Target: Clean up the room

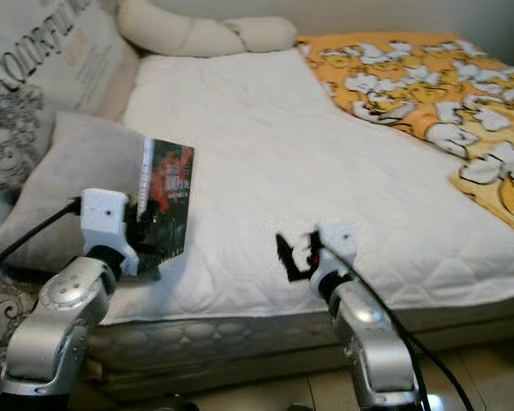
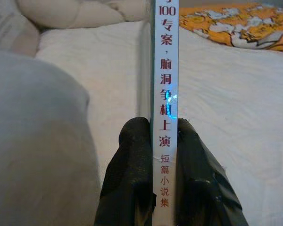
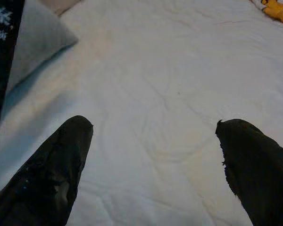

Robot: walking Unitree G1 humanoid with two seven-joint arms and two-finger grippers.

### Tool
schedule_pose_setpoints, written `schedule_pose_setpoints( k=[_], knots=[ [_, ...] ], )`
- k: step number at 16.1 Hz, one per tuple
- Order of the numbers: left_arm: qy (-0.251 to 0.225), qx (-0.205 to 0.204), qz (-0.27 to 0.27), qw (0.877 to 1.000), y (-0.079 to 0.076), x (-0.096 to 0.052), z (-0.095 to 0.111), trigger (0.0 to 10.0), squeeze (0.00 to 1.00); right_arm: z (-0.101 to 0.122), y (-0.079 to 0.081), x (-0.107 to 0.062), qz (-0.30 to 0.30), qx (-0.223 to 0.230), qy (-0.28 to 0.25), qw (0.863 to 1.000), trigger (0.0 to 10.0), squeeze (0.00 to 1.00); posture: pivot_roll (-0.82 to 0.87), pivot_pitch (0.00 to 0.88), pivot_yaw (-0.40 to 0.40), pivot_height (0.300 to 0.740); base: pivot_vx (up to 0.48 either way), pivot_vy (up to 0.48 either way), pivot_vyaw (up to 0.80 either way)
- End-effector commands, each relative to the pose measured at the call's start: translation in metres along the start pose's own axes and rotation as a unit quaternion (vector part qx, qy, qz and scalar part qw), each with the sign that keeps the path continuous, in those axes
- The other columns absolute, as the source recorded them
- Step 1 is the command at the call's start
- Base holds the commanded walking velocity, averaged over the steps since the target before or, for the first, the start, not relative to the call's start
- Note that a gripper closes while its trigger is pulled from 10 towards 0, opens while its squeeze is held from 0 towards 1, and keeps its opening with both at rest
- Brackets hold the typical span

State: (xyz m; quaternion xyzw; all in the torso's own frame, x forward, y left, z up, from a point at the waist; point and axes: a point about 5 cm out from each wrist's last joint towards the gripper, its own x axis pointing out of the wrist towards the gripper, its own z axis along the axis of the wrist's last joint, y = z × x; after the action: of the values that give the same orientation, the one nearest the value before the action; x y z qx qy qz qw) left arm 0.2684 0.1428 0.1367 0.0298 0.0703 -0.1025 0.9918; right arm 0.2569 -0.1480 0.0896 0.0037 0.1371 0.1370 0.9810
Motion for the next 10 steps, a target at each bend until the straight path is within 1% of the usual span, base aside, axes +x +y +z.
schedule_pose_setpoints(
  k=[1, 2, 3, 6, 7, 10],
  knots=[
    [-0.016, 0.009, 0.007, 1.000, 0.000, 0.000, 0.009, 10.0, 0.00, 0.006, 0.003, 0.001, -0.003, -0.002, -0.015, 1.000, 10.0, 0.00, -0.03, 0.020, 0.033, 0.740, 0.000, -0.480, 0.80],
    [-0.018, -0.002, 0.016, 1.000, 0.001, 0.000, 0.009, 10.0, 0.00, 0.007, -0.002, 0.001, -0.027, 0.047, -0.022, 0.998, 10.0, 0.00, -0.03, 0.027, 0.030, 0.740, 0.000, -0.480, 0.00],
    [-0.019, -0.026, 0.014, 0.999, 0.001, -0.001, 0.009, 10.0, 0.00, 0.009, -0.004, 0.001, -0.026, 0.049, -0.025, 0.998, 10.0, 0.00, -0.03, 0.029, 0.029, 0.740, 0.000, 0.000, 0.00],
    [-0.021, -0.016, 0.045, 0.999, 0.009, -0.003, 0.008, 10.0, 0.00, 0.012, -0.002, -0.002, -0.008, 0.023, -0.034, 0.999, 10.0, 0.00, -0.03, 0.037, 0.024, 0.740, 0.000, 0.000, 0.00],
    [-0.022, -0.016, 0.051, 0.998, 0.011, -0.003, 0.008, 10.0, 0.00, 0.012, -0.002, -0.002, -0.008, 0.023, -0.036, 0.999, 10.0, 0.00, -0.03, 0.042, 0.019, 0.740, 0.000, 0.000, 0.00],
    [-0.035, -0.038, 0.055, 0.997, 0.015, -0.003, 0.012, 10.0, 0.00, 0.013, -0.003, -0.002, -0.012, 0.026, -0.037, 0.999, 10.0, 0.00, -0.03, 0.043, 0.017, 0.740, 0.000, 0.000, 0.00]
  ],
)
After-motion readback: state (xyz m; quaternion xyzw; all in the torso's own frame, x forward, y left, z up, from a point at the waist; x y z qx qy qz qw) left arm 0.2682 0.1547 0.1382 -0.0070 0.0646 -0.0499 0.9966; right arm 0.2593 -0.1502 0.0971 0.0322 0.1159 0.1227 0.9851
